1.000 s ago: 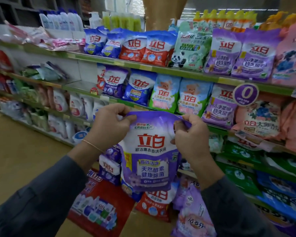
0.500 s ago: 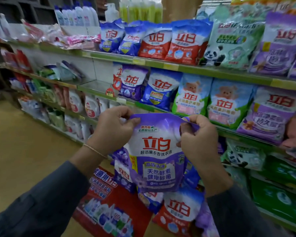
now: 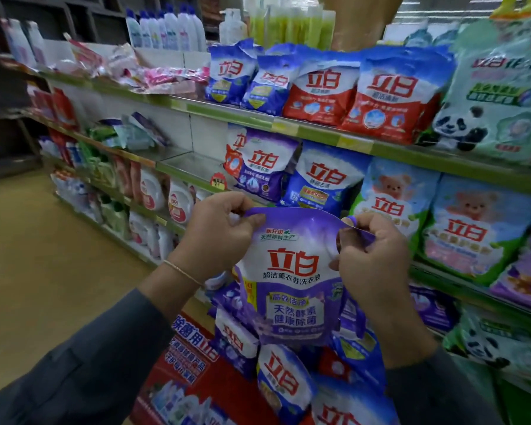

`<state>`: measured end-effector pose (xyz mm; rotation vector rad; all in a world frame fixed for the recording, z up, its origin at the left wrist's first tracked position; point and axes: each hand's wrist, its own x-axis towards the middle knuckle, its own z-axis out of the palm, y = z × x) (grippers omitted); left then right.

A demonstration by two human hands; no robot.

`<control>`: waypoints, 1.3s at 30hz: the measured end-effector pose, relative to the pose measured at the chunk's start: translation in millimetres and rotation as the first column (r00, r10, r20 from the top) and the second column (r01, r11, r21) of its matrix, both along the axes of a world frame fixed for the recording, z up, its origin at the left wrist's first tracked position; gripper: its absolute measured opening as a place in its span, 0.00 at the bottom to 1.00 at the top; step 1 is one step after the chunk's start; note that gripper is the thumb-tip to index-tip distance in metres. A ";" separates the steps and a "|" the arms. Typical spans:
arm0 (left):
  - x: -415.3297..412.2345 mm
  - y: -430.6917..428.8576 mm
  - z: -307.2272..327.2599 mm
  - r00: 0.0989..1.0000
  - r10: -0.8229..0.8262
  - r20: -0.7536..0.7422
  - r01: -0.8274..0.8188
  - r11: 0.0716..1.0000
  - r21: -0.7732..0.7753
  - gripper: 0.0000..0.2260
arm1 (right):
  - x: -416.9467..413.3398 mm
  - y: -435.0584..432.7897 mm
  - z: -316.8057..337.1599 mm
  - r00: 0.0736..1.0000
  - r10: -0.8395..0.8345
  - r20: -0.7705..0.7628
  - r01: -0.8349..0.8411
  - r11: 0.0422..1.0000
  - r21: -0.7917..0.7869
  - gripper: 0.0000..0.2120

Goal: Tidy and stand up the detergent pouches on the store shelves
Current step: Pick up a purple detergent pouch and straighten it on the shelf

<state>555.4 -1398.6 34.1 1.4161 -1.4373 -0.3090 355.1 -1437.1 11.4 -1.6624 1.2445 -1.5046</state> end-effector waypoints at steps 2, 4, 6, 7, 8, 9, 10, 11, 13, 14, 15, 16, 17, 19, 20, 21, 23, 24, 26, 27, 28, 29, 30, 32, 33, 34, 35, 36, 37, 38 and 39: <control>12.2 -9.0 -1.7 1.000 -0.011 -0.008 0.011 1.000 0.011 0.06 | 12.7 -9.6 -1.8 1.000 0.002 0.004 -0.002 1.000 0.007 0.18; 24.9 -17.3 -4.8 1.000 -0.013 0.000 0.013 1.000 0.016 0.06 | 25.0 -17.4 -4.7 1.000 0.005 -0.004 -0.005 1.000 0.013 0.16; 39.5 -26.2 -8.7 1.000 -0.019 0.011 0.019 1.000 0.016 0.06 | 38.5 -23.7 -7.8 1.000 0.002 -0.014 -0.001 1.000 0.022 0.15; 47.6 -30.3 -10.3 1.000 -0.027 0.013 0.027 0.999 0.021 0.06 | 45.9 -27.1 -9.7 1.000 -0.003 -0.018 0.003 1.000 0.028 0.14; 56.7 -34.7 -12.0 0.999 -0.038 0.012 0.038 0.999 0.029 0.06 | 54.3 -30.7 -11.6 1.000 -0.010 -0.020 0.010 0.999 0.033 0.13; 66.4 -38.9 -13.6 0.999 -0.051 0.007 0.051 0.998 0.040 0.06 | 63.6 -34.1 -12.9 1.000 -0.021 -0.023 0.021 0.999 0.038 0.13; 76.5 -43.2 -15.0 0.998 -0.064 -0.004 0.064 0.997 0.051 0.05 | 73.4 -37.6 -14.3 0.999 -0.033 -0.027 0.034 0.999 0.040 0.12; 86.7 -47.2 -16.1 0.997 -0.078 -0.020 0.079 0.995 0.061 0.05 | 83.8 -41.2 -15.3 0.999 -0.045 -0.030 0.046 0.998 0.040 0.12; 109.3 -55.5 -18.1 0.995 -0.092 -0.040 0.095 0.993 0.072 0.04 | 106.4 -47.6 -16.4 0.997 -0.070 -0.038 0.072 0.997 0.036 0.11; 121.1 -59.5 -17.9 0.995 -0.093 -0.041 0.096 0.993 0.073 0.04 | 118.3 -50.5 -16.5 0.996 -0.081 -0.038 0.083 0.996 0.033 0.11; 134.1 -63.9 -17.7 0.995 -0.095 -0.037 0.098 0.992 0.075 0.04 | 130.9 -53.2 -16.3 0.995 -0.089 -0.036 0.091 0.995 0.033 0.11; 147.4 -68.0 -16.9 0.994 -0.100 -0.033 0.102 0.992 0.073 0.04 | 144.3 -56.0 -15.7 0.995 -0.094 -0.031 0.095 0.995 0.034 0.11; 161.3 -72.2 -15.8 0.995 -0.102 -0.022 0.103 0.992 0.068 0.04 | 157.9 -59.0 -15.0 0.995 -0.099 -0.026 0.100 0.994 0.033 0.11; 190.0 -79.3 -11.6 0.995 -0.095 0.016 0.095 0.994 0.047 0.04 | 186.0 -64.0 -13.2 0.993 -0.114 -0.017 0.114 0.993 0.029 0.11; 204.0 -82.6 -8.7 0.995 -0.096 0.032 0.095 0.995 0.035 0.04 | 199.4 -65.7 -11.8 0.993 -0.119 -0.011 0.119 0.993 0.027 0.11; 217.6 -85.3 -5.6 0.994 -0.102 0.039 0.101 0.994 0.028 0.05 | 213.1 -67.0 -10.0 0.993 -0.120 -0.008 0.121 0.992 0.024 0.11; 243.9 -89.2 0.2 0.991 -0.124 0.040 0.123 0.992 0.031 0.05 | 240.0 -69.7 -7.3 0.992 -0.128 -0.010 0.128 0.992 0.024 0.14; 256.3 -90.4 2.9 0.990 -0.132 0.043 0.131 0.991 0.031 0.06 | 253.3 -71.0 -6.0 0.991 -0.131 -0.006 0.131 0.991 0.023 0.15; 280.2 -92.8 7.3 0.989 -0.125 0.081 0.124 0.992 0.014 0.10 | 278.3 -73.1 -3.2 0.992 -0.128 0.010 0.128 0.992 0.022 0.16; 292.0 -94.6 9.0 0.989 -0.116 0.097 0.116 0.993 0.002 0.11 | 290.0 -74.6 -2.0 0.993 -0.118 0.016 0.117 0.993 0.024 0.15; 303.6 -96.5 9.7 0.989 -0.107 0.102 0.109 0.994 -0.006 0.10 | 301.1 -76.2 -0.6 0.995 -0.103 0.017 0.102 0.994 0.028 0.14; 314.5 -98.1 10.3 0.990 -0.097 0.102 0.099 0.995 -0.010 0.08 | 311.5 -78.2 0.4 0.996 -0.089 0.014 0.088 0.996 0.034 0.14; 325.2 -100.1 10.5 0.991 -0.083 0.107 0.085 0.996 -0.014 0.06 | 321.6 -80.2 1.6 0.997 -0.078 0.012 0.078 0.996 0.041 0.13; 345.5 -104.8 11.1 0.990 -0.065 0.123 0.067 0.998 -0.016 0.06 | 341.2 -85.2 4.9 0.998 -0.065 0.006 0.064 0.997 0.051 0.13; 355.7 -107.6 11.5 0.990 -0.060 0.125 0.062 0.998 -0.013 0.06 | 351.4 -88.9 6.6 0.998 -0.058 0.001 0.058 0.997 0.051 0.14; 365.3 -110.5 11.8 0.991 -0.057 0.120 0.058 0.998 -0.012 0.06 | 361.4 -93.2 8.2 0.999 -0.050 -0.006 0.051 0.997 0.055 0.15; 375.1 -114.1 11.5 0.992 -0.049 0.114 0.050 0.999 -0.011 0.06 | 371.0 -98.0 9.4 0.999 -0.040 -0.009 0.040 0.997 0.061 0.15; 384.8 -118.6 10.9 0.993 -0.039 0.112 0.041 0.999 -0.012 0.06 | 380.5 -103.6 10.0 1.000 -0.030 -0.008 0.031 0.997 0.065 0.15; 394.2 -123.5 10.4 0.993 -0.030 0.115 0.031 0.999 -0.012 0.07 | 390.0 -109.8 10.0 1.000 -0.024 -0.004 0.024 0.998 0.066 0.15; 403.8 -129.3 9.2 0.993 -0.023 0.118 0.025 1.000 -0.012 0.07 | 399.2 -116.5 9.6 1.000 -0.022 0.000 0.022 0.998 0.064 0.14; 412.7 -135.0 8.3 0.993 -0.018 0.118 0.020 1.000 -0.015 0.08 | 408.8 -124.1 8.5 1.000 -0.021 0.000 0.021 0.998 0.062 0.14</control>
